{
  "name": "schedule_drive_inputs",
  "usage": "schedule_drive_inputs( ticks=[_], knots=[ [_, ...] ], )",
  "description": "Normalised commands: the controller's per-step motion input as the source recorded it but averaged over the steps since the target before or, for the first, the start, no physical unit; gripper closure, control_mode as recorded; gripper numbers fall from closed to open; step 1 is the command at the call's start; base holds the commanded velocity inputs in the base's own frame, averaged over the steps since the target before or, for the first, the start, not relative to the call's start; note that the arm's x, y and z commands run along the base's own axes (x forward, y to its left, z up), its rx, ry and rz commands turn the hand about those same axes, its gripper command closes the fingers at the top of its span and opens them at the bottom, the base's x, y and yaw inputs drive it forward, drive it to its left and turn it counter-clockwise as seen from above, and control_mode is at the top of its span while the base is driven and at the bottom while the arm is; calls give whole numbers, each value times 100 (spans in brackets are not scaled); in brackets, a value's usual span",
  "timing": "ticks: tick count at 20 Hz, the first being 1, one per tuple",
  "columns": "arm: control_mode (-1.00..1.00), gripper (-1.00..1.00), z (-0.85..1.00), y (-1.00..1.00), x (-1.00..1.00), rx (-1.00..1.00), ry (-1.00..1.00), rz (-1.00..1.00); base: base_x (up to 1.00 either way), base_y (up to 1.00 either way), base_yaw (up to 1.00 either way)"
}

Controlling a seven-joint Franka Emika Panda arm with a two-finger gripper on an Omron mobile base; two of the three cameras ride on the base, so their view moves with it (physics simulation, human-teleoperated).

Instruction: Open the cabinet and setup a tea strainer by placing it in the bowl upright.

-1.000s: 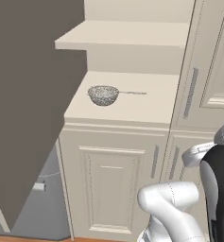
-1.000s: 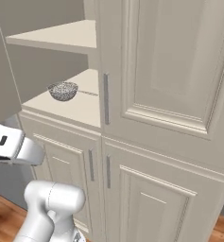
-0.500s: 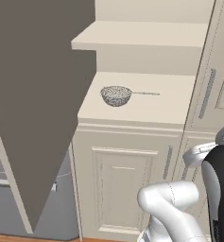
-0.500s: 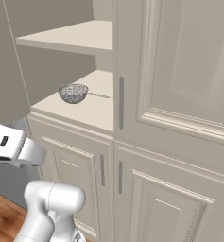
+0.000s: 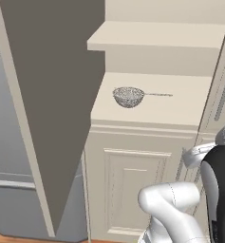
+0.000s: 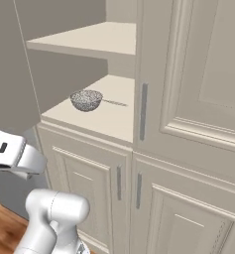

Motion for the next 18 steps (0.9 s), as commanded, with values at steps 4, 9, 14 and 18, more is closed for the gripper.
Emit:
schedule_drive_inputs(
  ticks=[4, 9, 14, 18],
  knots=[
    [100, -100, 0, 0, 0, 0, 0, 0, 45, 1, 0],
    [100, -100, 0, 0, 0, 0, 0, 0, 44, 13, 0],
    [100, -100, 0, 0, 0, 0, 0, 0, 40, 11, 0],
    [100, -100, 0, 0, 0, 0, 0, 0, 52, 28, 0]
  ],
)
